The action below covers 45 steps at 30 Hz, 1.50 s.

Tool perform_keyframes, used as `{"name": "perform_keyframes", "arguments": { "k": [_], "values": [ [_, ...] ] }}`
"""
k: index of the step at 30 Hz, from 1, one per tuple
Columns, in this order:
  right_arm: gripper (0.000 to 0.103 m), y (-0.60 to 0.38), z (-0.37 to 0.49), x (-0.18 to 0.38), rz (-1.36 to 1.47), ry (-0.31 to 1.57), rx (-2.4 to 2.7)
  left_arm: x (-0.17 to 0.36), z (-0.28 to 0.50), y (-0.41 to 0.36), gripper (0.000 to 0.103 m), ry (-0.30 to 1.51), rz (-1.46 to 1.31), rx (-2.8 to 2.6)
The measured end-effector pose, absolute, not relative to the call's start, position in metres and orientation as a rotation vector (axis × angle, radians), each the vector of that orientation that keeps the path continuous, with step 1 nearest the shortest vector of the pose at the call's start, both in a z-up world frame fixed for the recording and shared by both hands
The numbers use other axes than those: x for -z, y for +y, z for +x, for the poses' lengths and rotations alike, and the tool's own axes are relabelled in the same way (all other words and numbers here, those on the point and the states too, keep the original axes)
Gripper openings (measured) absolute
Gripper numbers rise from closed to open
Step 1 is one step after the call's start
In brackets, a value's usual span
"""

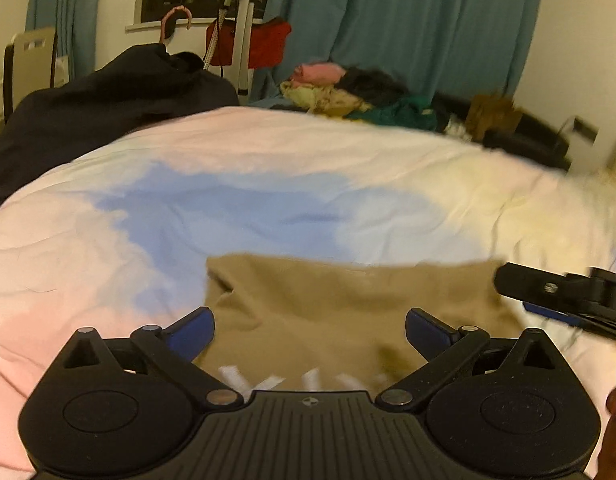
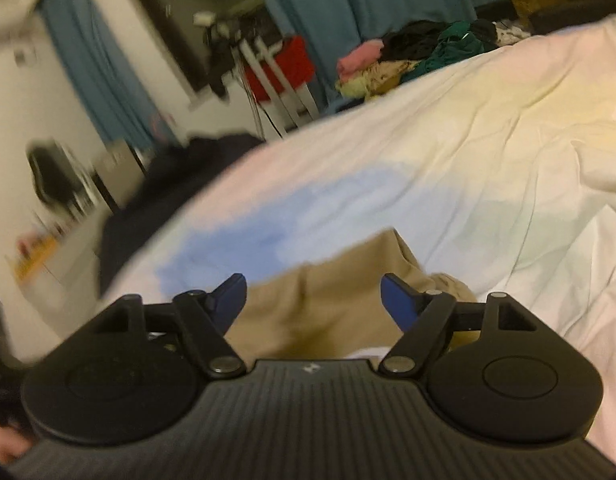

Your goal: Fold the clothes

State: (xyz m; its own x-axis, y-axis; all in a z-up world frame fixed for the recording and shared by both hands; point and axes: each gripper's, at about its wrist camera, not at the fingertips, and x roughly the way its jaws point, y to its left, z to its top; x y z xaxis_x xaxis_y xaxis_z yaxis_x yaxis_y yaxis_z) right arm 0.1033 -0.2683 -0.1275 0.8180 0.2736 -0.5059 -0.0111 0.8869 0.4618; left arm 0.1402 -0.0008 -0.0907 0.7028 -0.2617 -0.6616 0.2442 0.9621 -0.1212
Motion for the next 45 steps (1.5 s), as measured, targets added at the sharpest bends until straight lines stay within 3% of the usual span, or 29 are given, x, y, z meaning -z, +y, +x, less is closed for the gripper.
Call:
{"name": "perform_keyframes", "arguments": {
  "k": [7,19,23,30,40,45],
  "values": [
    [0.074,-0.251,0.119,0.155,0.297,0.651,-0.151,0.115,0.147,-0.001,0.102,0.759,0.028,0.255],
    [0.074,-0.245,0.025,0.097,0.255,0.571,-0.162,0.068,0.062,0.012,0.102,0.672,0.002,0.320],
    [0.071,-0.243,-0.001,0.089,0.237,0.556,-0.159,0.073,0.047,0.016,0.102,0.732,-0.029,0.318],
    [0.069,-0.242,0.018,0.129,0.211,0.694,-0.126,0.106,0.064,0.013,0.102,0.928,-0.035,0.283],
    [0.068,-0.242,0.021,0.141,0.271,0.717,-0.112,0.078,0.049,0.034,0.102,0.916,-0.171,0.320],
    [0.068,-0.248,0.022,0.138,0.315,0.720,-0.105,0.059,0.032,0.066,0.102,0.883,-0.417,0.432]
  ]
}}
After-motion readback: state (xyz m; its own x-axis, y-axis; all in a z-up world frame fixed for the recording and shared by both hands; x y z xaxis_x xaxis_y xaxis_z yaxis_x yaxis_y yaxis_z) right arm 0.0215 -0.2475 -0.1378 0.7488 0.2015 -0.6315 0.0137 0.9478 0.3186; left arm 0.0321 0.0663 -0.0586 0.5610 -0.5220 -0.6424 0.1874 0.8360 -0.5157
